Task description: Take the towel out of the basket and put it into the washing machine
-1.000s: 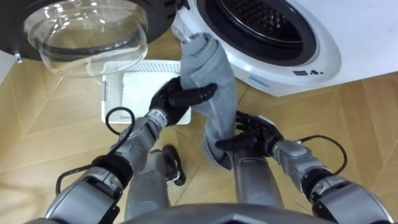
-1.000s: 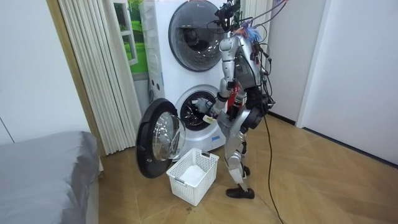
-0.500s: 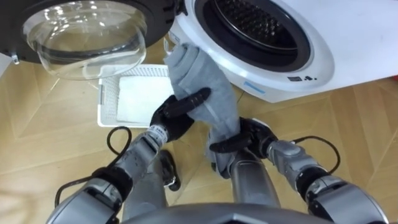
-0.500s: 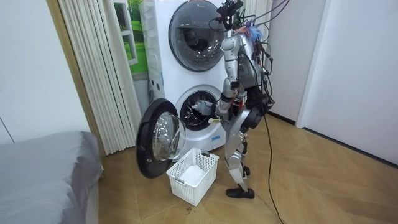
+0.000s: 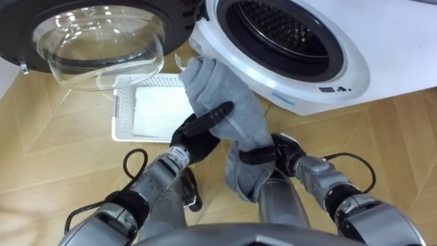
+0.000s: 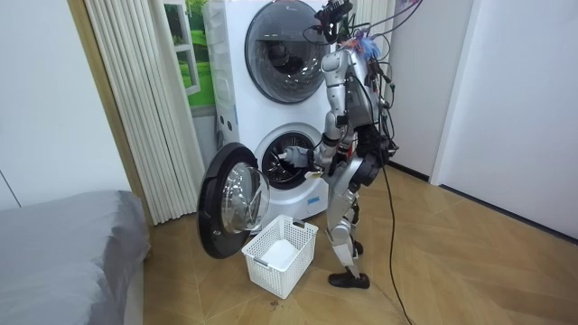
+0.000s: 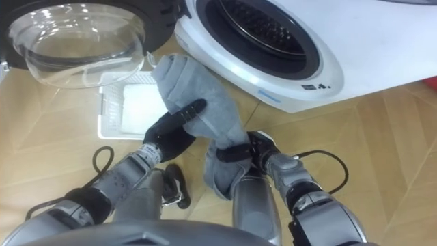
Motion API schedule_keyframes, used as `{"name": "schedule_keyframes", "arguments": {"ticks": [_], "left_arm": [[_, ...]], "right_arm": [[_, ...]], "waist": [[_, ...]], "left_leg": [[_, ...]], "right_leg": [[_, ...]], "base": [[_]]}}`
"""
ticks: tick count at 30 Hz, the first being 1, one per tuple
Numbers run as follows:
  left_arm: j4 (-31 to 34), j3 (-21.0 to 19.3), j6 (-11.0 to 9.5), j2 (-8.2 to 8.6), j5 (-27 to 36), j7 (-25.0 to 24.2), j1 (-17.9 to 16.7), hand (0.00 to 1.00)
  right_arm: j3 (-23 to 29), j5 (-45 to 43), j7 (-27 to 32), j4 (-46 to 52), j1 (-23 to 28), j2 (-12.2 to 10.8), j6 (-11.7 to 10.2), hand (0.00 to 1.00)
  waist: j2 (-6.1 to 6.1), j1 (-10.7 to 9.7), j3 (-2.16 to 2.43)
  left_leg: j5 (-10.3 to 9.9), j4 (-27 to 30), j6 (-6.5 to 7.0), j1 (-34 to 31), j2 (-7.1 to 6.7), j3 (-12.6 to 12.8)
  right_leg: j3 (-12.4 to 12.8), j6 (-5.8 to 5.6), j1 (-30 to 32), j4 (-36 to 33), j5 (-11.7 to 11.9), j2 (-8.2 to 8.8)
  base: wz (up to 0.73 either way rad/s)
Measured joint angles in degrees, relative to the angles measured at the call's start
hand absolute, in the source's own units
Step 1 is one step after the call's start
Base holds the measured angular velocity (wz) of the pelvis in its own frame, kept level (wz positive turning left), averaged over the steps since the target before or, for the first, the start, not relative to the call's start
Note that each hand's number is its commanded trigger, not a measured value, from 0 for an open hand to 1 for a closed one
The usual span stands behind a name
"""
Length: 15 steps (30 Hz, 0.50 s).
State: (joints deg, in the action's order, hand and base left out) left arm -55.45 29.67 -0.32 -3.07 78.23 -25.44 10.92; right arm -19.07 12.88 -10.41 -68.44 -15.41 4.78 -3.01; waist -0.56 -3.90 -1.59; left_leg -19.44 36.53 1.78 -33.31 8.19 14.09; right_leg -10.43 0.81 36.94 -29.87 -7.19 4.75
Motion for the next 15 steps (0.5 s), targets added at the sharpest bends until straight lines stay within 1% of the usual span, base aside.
{"name": "schedule_keyframes", "arguments": {"ticks": [1, 4, 6, 7, 9, 10, 12, 13, 14, 15], "left_arm": [[-0.06, -0.01, 0.0, 0.0, 0.38, 0.0, 0.02, 0.0], [-0.03, -0.21, 0.06, -0.03, 1.25, 0.0, 0.02, 0.0], [-0.01, -0.31, 0.09, -0.1, 2.76, -0.02, -0.07, 0.0], [-0.01, -0.41, 0.03, -0.31, 3.31, -0.02, -0.1, 0.0], [-0.34, -1.36, -0.06, -0.47, 3.04, 0.06, 0.11, 0.0], [-0.35, -2.14, -0.22, -0.71, 2.53, 0.16, 0.12, 0.0], [-0.17, -3.03, -0.68, -0.94, 2.15, 0.44, -0.02, 0.0], [0.02, -3.76, -0.74, -1.17, 1.37, 1.37, -0.16, 0.0], [0.36, -4.97, -1.05, -1.24, -1.31, 2.34, -0.29, 0.0], [0.35, -5.44, -1.15, -1.27, -2.82, 2.82, -0.19, 0.0]], "right_arm": [[-0.12, 0.02, 0.5, 0.14, 0.1, -0.01, -0.06, 1.0], [-0.23, 0.18, 1.95, 1.15, 0.76, -0.01, -0.07, 1.0], [-0.11, 0.39, 2.54, 1.2, 0.89, 0.0, -0.06, 1.0], [0.1, 0.41, 2.98, 1.19, 1.0, 0.12, -0.04, 1.0], [0.32, 0.44, 3.57, 1.14, 0.97, 0.37, 0.03, 1.0], [0.84, 0.35, 3.71, 0.93, 0.91, 0.55, 0.04, 1.0], [1.4, 0.34, 4.17, 0.8, 0.85, 0.7, 0.05, 1.0], [1.7, 0.36, 4.47, 0.79, 0.92, 0.75, 0.07, 1.0], [2.36, 0.55, 4.63, 0.65, 0.9, 0.85, 0.07, 1.0], [2.47, 0.86, 4.73, 0.45, 0.84, 0.99, 0.07, 1.0]], "waist": [[-0.22, 0.05, -0.01], [-0.32, 0.92, -0.05], [-0.54, 1.38, -0.14], [-0.83, 1.62, -0.18], [-1.16, 2.44, -0.35], [-1.33, 2.79, -0.47], [-1.48, 3.01, -0.56], [-1.48, 3.3, -0.58], [-1.41, 3.65, -0.63], [-1.39, 3.82, -0.65]], "left_leg": [[0.03, -0.04, -0.06, 0.0, -0.05, -0.08], [0.18, -0.62, -0.32, 0.06, -0.02, -0.07], [0.26, -0.86, -0.43, 0.08, 0.02, -0.15], [0.27, -0.89, -0.44, 0.08, 0.07, -0.18], [0.29, -0.9, -0.47, 0.07, 0.02, -0.2], [0.29, -0.92, -0.47, 0.0, -0.04, -0.25], [0.29, -1.15, -0.47, -0.08, -0.21, -0.36], [0.36, -1.36, -0.47, -0.04, -0.58, -0.44], [0.61, -1.87, -0.4, 0.04, -0.96, -0.46], [0.74, -2.04, -0.33, 0.06, -0.99, -0.46]], "right_leg": [[-0.01, 0.01, -0.06, 0.08, 0.01, -0.13], [0.11, 0.09, 0.1, 0.25, 0.04, -0.27], [-0.07, 0.18, 0.11, 0.3, -0.01, -0.22], [-0.57, 0.27, 0.06, 0.3, -0.05, -0.1], [-0.78, 0.35, 0.02, 0.25, -0.09, -0.04], [-0.8, 0.34, 0.06, 0.24, -0.09, -0.04], [-0.94, 0.34, 0.14, 0.24, -0.09, 0.13], [-0.93, 0.34, 0.15, 0.22, -0.1, 0.26], [-0.84, 0.3, 0.24, 0.23, -0.12, 0.51], [-0.9, 0.27, 0.27, 0.24, -0.14, 0.67]], "base": [[0.0], [0.0], [0.02], [0.0], [0.0], [0.04], [0.05], [0.05], [0.06], [0.07]]}}
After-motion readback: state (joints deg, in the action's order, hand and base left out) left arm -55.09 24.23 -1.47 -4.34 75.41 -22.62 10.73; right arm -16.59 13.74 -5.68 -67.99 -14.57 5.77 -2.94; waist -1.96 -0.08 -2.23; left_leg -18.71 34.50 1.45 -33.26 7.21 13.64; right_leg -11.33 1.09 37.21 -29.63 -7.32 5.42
